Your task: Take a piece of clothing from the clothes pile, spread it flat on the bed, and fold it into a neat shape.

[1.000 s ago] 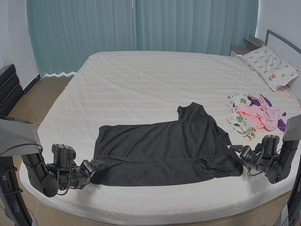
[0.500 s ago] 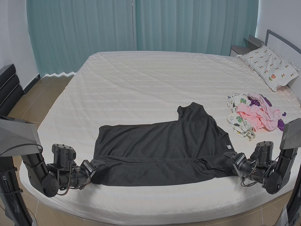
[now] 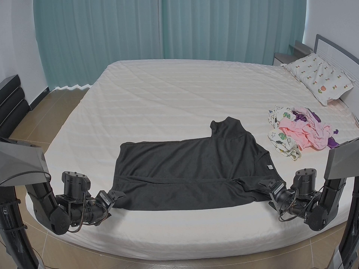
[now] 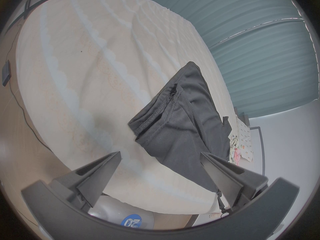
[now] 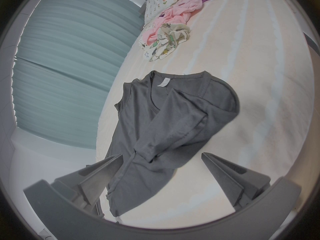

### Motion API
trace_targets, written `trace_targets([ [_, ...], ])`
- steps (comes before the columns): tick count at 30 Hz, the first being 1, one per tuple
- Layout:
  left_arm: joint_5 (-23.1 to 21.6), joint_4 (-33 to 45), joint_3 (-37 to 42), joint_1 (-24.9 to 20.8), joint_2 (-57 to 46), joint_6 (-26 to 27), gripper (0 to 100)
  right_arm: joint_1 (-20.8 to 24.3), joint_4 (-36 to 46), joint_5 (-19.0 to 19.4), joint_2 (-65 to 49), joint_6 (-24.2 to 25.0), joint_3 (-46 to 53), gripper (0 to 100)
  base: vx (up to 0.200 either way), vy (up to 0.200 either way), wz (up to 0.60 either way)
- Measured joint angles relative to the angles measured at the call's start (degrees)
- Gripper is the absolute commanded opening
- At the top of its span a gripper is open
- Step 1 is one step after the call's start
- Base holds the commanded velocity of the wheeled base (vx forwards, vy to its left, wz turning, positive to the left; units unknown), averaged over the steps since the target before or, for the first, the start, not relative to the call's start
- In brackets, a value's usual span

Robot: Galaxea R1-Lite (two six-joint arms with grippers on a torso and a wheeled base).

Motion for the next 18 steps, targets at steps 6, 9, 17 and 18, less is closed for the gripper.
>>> trace_targets([
  [6, -0.02, 0.00, 0.00, -0.05, 0.00, 0.00, 100, 0.55, 0.02, -0.80, 1.02, 0.24, -3.82, 100, 0.000, 0.000, 0.00],
  [9, -0.02, 0.00, 0.02, -0.07, 0.00, 0.02, 100, 0.63, 0.32, -0.85, 1.57, 0.24, -5.79, 100, 0.000, 0.000, 0.00],
  [17, 0.04, 0.00, 0.00, -0.11, 0.00, 0.10, 100, 1.45, -0.09, -1.05, 3.32, 1.29, -8.33, 100, 0.000, 0.000, 0.00],
  [18, 0.04, 0.00, -0.02, -0.11, 0.00, 0.10, 100, 1.49, -0.15, -1.07, 3.51, 1.80, -8.66, 100, 0.000, 0.000, 0.00],
])
